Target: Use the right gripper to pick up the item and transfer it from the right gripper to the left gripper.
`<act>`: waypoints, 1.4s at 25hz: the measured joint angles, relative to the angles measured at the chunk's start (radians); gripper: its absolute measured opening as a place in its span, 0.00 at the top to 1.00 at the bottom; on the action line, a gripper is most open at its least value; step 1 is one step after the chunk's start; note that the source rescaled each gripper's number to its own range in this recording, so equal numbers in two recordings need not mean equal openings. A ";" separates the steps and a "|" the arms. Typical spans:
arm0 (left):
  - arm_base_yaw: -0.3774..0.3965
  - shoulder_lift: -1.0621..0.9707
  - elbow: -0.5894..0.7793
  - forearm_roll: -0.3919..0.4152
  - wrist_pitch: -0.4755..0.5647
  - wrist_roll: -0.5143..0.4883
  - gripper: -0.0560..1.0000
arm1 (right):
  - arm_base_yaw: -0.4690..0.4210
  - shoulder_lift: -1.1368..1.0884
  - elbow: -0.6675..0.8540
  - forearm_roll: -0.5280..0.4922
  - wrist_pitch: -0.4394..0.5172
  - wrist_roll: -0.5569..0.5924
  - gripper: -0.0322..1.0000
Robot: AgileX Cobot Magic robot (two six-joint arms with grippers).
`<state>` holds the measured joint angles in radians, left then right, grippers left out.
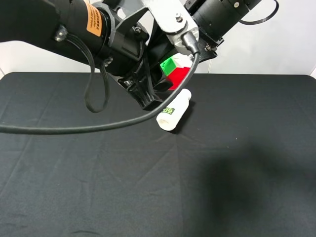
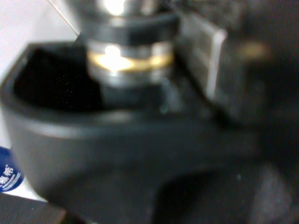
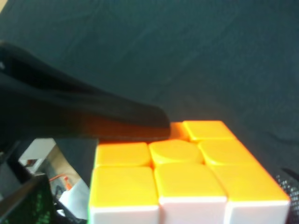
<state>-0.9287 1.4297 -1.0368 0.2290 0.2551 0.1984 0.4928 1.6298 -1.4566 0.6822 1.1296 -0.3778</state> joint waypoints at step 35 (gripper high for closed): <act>0.000 0.013 -0.001 0.002 0.029 0.002 0.95 | -0.440 -0.148 -0.110 -0.253 0.085 0.067 0.01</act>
<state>-0.9287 1.4424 -1.0376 0.2309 0.2837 0.2005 0.0531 1.4818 -1.5666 0.4289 1.2146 -0.3105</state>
